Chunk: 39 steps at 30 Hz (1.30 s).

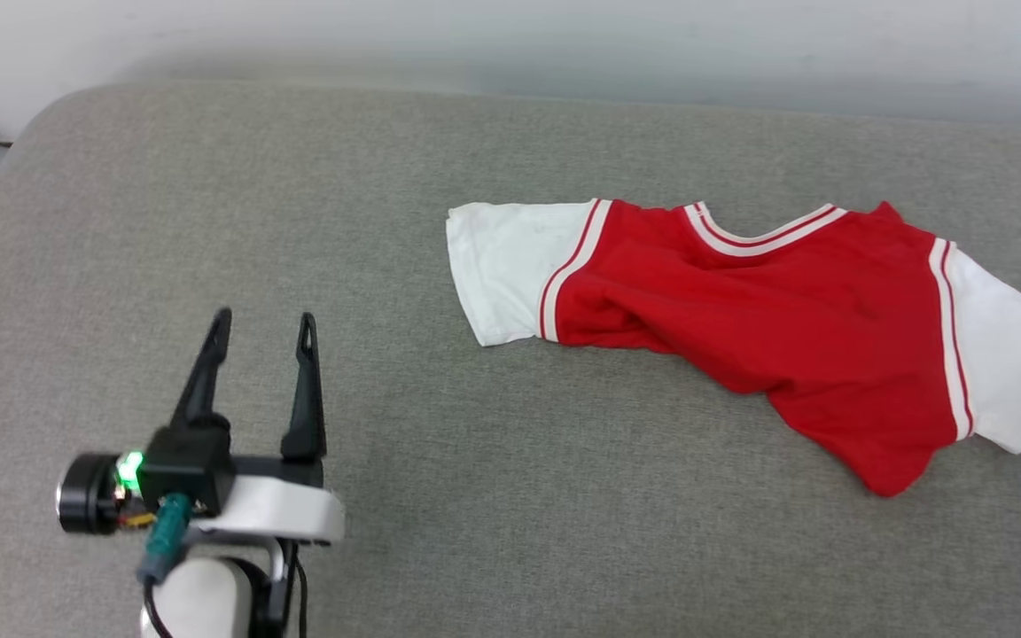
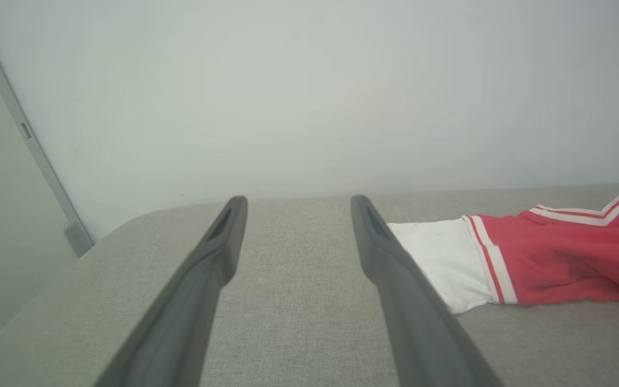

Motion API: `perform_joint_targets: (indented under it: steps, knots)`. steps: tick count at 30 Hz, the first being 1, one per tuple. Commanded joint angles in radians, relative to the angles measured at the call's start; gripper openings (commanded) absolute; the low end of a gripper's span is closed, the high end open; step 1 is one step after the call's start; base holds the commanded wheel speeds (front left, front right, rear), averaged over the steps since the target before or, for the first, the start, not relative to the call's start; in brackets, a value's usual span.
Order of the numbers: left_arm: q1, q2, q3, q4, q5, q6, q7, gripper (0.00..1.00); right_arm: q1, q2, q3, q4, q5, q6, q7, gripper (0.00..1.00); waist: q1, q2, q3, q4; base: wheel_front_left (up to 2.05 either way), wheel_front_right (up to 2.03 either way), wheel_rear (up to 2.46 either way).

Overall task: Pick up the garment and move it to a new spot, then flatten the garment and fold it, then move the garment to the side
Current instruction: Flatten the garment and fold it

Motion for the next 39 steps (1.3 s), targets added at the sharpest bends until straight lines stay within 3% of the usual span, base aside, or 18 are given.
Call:
perform_joint_targets:
  steps: [1, 9, 13, 17, 21, 30, 34, 39]
  knots:
    - [-0.029, 0.014, 0.007, 0.005, -0.004, -0.016, -0.002, 1.00, 0.037, 0.028, -0.022, -0.032, -0.028, -0.001, -0.016, 1.00, 0.0000, 0.0000, -0.008, -0.014, 0.00, 0.00, 0.00]
    - [-0.254, 0.102, -0.012, 0.092, 0.014, -0.116, -0.002, 1.00, 0.202, 0.208, -0.205, -0.299, -0.171, -0.001, -0.006, 1.00, 0.0000, 0.0000, 0.009, -0.056, 0.00, 0.00, 0.00]
    - [-0.388, 0.137, -0.046, 0.178, -0.002, -0.151, -0.001, 1.00, 0.266, 0.274, -0.244, -0.435, -0.231, -0.001, 0.034, 1.00, 0.0000, 0.0000, 0.036, -0.086, 0.00, 0.00, 0.00]
    - [-0.540, 0.163, -0.097, 0.257, -0.066, -0.170, 0.066, 1.00, 0.303, 0.318, -0.261, -0.538, -0.268, -0.001, 0.072, 1.00, 0.0000, 0.0000, 0.071, -0.116, 0.00, 0.00, 0.00]
    - [-0.674, 0.212, -0.210, 0.313, -0.189, -0.174, 0.199, 1.00, 0.314, 0.342, -0.266, -0.610, -0.289, -0.001, 0.098, 1.00, 0.0000, 0.0000, 0.112, -0.143, 0.00, 0.00, 0.00]
    - [-0.878, 0.354, -0.472, 0.448, -0.566, -0.174, 0.657, 1.00, 0.287, 0.357, -0.264, -0.697, -0.308, -0.001, 0.118, 1.00, 0.0000, 0.0000, 0.205, -0.179, 0.00, 0.00, 0.00]
    - [-0.936, 0.392, -0.553, 0.510, -0.655, -0.174, 0.796, 1.00, 0.269, 0.353, -0.256, -0.713, -0.309, -0.001, 0.126, 1.00, 0.0000, 0.0000, 0.245, -0.191, 0.00, 0.00, 0.00]
    - [-0.982, 0.413, -0.636, 0.592, -0.708, -0.174, 0.895, 1.00, 0.245, 0.345, -0.246, -0.716, -0.309, -0.001, 0.119, 1.00, 0.0000, 0.0000, 0.285, -0.204, 0.00, 0.00, 0.00]
